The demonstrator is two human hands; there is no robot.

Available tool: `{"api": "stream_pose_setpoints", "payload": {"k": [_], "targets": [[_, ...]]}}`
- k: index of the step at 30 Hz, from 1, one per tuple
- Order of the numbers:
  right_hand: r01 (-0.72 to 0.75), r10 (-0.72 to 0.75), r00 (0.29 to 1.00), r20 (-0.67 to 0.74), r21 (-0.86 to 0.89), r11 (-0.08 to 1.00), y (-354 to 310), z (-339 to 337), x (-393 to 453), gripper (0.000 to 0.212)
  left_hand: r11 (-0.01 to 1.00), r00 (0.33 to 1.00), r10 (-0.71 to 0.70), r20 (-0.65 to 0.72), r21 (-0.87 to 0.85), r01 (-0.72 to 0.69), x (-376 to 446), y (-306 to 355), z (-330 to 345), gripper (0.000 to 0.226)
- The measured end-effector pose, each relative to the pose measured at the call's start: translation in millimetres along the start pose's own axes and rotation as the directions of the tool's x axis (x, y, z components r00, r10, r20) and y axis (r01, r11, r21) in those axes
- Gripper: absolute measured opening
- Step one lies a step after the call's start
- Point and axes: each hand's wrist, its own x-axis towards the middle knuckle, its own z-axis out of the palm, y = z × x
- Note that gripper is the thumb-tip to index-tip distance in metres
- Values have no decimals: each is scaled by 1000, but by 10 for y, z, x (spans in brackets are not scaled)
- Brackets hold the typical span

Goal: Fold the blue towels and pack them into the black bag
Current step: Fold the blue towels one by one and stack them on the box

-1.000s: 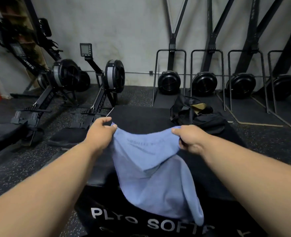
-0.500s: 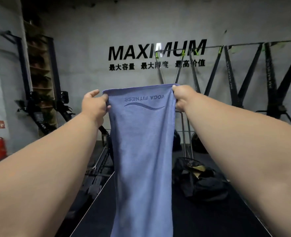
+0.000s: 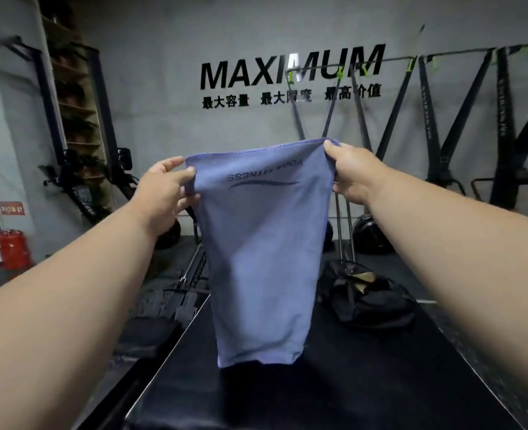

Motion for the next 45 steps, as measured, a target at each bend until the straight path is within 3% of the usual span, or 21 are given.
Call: {"api": "stream_pose_setpoints", "payload": {"k": [5, 8, 16, 26, 34, 40, 45], "targets": [[-157, 166, 979, 122, -77, 985, 1137, -359, -1063, 24, 959, 970, -223, 95, 201, 201, -1027, -919, -504, 38], [-251, 268, 955, 130, -134, 959, 1715, -532, -1584, 24, 919, 950, -306, 68, 283, 276, -1618, -1315, -674, 37], [-379, 411, 905, 108, -233, 896, 2379, -682, -2274, 28, 839, 915, -404, 12, 402, 366, -2269, -2056, -946, 38], [-461, 473, 880, -37, -301, 835, 3196, -634, -1620, 28, 777, 948, -311, -68, 557, 295, -1686, -2823, -877, 34], [-549, 541, 830, -137, -376, 747, 4295, -546, -690, 31, 720, 929, -356, -100, 604, 341, -699, -3946, -760, 30], [-493, 533, 836, -131, -607, 623, 4857, -492, -394, 37, 541, 871, -467, -152, 730, 417, -351, -4662, -611, 28], [-507, 566, 822, -69, -542, 670, 4923, -437, -351, 33, 592, 890, -442, -108, 711, 380, -473, -4712, -314, 26]]}}
